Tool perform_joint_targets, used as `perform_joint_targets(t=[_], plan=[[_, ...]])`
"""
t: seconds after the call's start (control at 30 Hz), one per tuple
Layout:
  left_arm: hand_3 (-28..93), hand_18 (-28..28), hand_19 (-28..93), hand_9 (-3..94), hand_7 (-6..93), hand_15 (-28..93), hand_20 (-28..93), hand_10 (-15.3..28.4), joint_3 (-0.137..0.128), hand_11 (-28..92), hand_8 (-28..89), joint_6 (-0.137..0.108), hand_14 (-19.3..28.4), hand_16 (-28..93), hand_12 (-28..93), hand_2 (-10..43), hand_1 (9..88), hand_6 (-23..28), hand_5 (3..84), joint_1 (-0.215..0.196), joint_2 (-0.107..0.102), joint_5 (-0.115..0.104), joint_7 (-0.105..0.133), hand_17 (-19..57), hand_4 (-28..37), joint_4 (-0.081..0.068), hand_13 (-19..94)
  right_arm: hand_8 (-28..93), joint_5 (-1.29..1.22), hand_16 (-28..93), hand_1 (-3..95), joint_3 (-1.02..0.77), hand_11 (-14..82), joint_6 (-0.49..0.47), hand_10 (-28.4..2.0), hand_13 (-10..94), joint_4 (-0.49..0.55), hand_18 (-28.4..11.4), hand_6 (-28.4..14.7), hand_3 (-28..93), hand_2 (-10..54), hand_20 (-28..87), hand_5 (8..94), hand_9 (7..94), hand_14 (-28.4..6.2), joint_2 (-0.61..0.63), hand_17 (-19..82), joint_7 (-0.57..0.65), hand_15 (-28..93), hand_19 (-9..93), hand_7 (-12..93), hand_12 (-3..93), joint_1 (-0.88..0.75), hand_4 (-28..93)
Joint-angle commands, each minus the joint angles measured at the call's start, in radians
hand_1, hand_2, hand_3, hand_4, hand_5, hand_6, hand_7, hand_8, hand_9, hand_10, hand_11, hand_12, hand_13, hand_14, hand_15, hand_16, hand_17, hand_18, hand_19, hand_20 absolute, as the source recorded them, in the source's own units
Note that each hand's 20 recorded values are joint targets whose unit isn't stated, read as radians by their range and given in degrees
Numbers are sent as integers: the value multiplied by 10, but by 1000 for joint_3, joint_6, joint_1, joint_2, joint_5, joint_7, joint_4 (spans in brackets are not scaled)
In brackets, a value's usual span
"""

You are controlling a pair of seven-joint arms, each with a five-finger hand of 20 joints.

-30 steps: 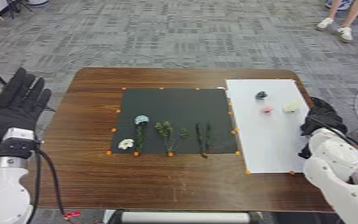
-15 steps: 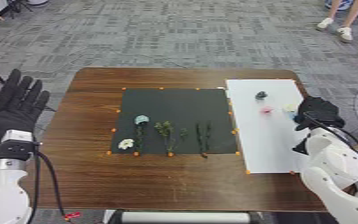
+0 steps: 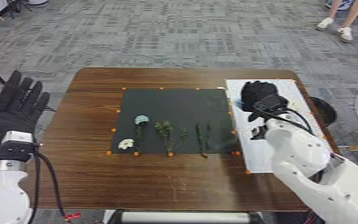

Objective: Arrange flowers

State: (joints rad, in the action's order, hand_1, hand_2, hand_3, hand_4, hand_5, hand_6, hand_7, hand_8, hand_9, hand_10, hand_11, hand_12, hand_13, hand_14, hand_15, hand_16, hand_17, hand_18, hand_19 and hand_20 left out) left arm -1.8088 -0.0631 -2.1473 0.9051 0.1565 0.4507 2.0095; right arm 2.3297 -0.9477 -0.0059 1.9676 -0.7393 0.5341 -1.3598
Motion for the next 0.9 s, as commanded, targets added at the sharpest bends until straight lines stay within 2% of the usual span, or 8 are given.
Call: perform_joint_targets(t=[0.03,0.1,0.27,0.4,0.7,0.9], plan=[[694,101,170,286,69,137,109,116,0,118,-76,-8,101,-26,99,138,215,48,364,-16,8,-1,5,-39,-283,5,218,130,-122,358,587,179,119,-28,-90,728,-149,-227,-5,743,-95,317,767,816,-89,-155,333,-222,730,781,340,421,300,-283],[695,101,170,286,69,137,108,116,5,118,-76,-10,101,-26,99,139,214,48,365,-8,7,-1,10,-39,-283,4,218,126,-125,360,585,212,117,-45,-85,725,-186,-223,-3,742,-95,318,763,815,-87,-188,331,-252,730,775,347,422,338,-283],[695,101,171,287,69,137,109,116,23,120,-76,-12,101,-26,99,139,214,50,369,21,3,1,-4,-39,-283,-4,218,113,-114,362,584,282,115,-45,-84,724,-243,-220,1,740,-95,324,761,813,-85,-239,329,-258,729,769,358,423,399,-283],[698,101,171,289,67,137,108,117,19,120,-77,-11,101,-27,99,140,211,49,367,23,2,7,-13,-39,-283,-3,218,103,-131,366,583,336,114,-76,-82,721,-293,-218,3,739,-95,330,757,813,-82,-270,328,-280,729,766,366,423,438,-283],[694,101,171,290,66,137,107,117,25,122,-76,-5,100,-27,98,140,213,50,371,31,-6,7,-15,-39,-283,-5,220,82,-45,367,580,424,112,-126,-78,718,-367,-212,5,736,-95,336,753,811,-80,-331,325,-310,730,758,378,421,482,-283],[692,101,171,290,65,138,108,117,32,122,-76,-7,101,-27,97,140,214,51,372,44,-6,10,-21,-39,-283,-12,220,77,1,372,576,489,110,-104,-76,716,-426,-211,8,739,-95,341,750,810,-78,-376,323,-309,729,754,385,420,512,-283]])
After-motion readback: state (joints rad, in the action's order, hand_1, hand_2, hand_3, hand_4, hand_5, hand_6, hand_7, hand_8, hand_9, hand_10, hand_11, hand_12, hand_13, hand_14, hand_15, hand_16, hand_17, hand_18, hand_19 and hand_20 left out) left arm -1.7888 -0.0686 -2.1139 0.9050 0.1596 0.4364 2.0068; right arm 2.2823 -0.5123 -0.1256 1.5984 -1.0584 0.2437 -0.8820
